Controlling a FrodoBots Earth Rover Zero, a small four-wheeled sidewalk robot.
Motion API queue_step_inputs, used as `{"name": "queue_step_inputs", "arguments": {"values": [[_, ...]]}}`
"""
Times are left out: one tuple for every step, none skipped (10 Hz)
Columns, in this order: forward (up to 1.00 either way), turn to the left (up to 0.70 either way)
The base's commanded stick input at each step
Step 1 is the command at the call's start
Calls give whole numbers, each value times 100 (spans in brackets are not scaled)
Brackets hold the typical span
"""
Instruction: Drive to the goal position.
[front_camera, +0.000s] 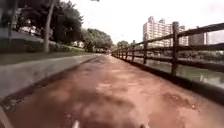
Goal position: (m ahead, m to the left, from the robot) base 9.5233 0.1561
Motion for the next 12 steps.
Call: {"name": "queue_step_inputs", "arguments": {"values": [[70, 0], [70, 0], [70, 0], [70, 0], [70, 0], [70, 0], [70, 0], [70, 0], [70, 0], [70, 0], [70, 0], [70, 0]]}}
